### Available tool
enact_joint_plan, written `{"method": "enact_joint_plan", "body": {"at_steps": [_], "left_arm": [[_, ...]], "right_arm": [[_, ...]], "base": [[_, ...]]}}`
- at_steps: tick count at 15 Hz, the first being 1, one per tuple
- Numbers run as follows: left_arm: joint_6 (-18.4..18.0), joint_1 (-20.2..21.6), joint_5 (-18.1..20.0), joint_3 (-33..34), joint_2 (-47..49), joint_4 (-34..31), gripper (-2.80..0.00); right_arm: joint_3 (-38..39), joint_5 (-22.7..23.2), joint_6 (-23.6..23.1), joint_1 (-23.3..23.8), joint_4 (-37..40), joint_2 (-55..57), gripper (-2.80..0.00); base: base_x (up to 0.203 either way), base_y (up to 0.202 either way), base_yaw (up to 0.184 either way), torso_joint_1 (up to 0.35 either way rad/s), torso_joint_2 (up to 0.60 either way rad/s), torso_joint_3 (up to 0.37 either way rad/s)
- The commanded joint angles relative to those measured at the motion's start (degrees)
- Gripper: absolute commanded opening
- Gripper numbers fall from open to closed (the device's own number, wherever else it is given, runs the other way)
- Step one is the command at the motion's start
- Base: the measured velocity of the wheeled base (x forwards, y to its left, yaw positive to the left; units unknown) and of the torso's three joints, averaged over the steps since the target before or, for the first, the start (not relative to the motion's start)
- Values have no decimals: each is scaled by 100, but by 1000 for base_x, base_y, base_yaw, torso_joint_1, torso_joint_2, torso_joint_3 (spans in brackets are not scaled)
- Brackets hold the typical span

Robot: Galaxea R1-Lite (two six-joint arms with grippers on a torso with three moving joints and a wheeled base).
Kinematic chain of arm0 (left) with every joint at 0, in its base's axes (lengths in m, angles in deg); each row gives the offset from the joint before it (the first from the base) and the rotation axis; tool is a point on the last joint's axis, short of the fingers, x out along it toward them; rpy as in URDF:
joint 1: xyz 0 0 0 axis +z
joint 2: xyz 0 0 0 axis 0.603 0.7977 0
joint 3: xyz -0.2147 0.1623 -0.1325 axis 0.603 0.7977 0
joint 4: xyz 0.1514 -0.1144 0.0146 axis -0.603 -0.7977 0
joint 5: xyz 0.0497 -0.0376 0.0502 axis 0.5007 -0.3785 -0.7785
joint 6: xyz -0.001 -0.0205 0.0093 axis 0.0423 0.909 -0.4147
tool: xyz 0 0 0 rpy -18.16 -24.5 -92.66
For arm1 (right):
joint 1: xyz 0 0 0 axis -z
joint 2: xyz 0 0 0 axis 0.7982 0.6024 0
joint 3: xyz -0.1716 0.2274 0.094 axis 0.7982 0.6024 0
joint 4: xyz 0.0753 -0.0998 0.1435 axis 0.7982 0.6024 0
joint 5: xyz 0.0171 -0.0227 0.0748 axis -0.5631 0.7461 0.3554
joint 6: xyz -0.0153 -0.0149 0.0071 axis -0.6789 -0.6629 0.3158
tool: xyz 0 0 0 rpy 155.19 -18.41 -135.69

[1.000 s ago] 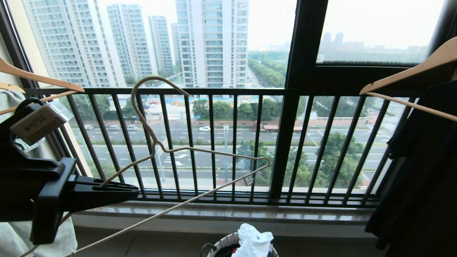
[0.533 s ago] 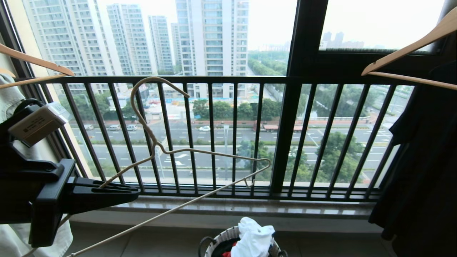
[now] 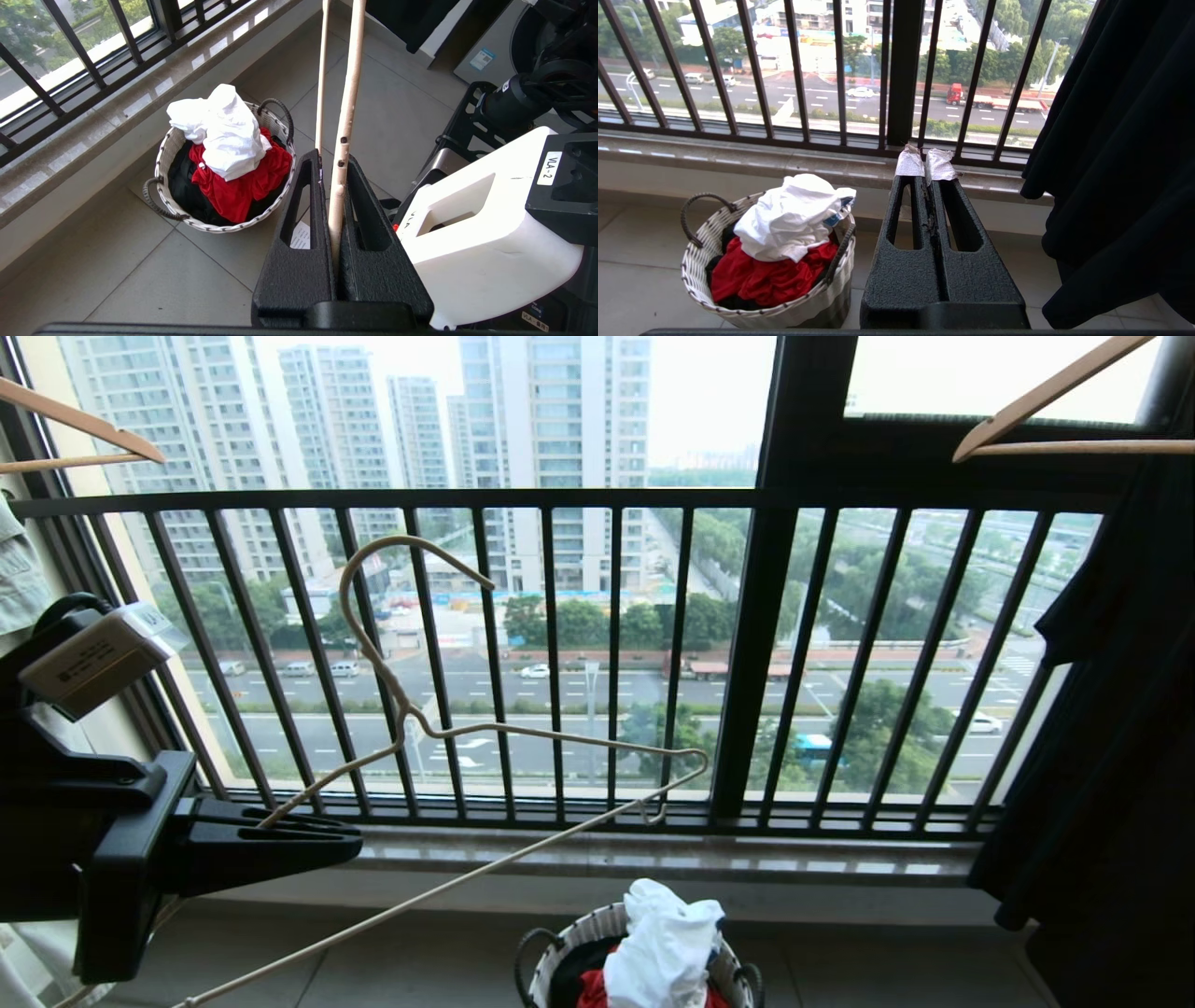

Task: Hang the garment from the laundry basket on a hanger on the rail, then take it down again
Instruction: Pick up clothes from the basket

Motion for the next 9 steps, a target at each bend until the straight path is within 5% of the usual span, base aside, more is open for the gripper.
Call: {"method": "enact_joint_plan", "body": {"at_steps": [1, 9], "left_arm": [[-7, 0, 25, -2, -9, -10, -280], [-7, -9, 26, 5, -61, -10, -280]], "right_arm": [[0, 2, 3, -2, -1, 7, -280], [0, 2, -10, -2, -1, 16, -280]], "base": [[0, 0, 0, -191, 501, 310], [0, 0, 0, -163, 480, 315]]}}
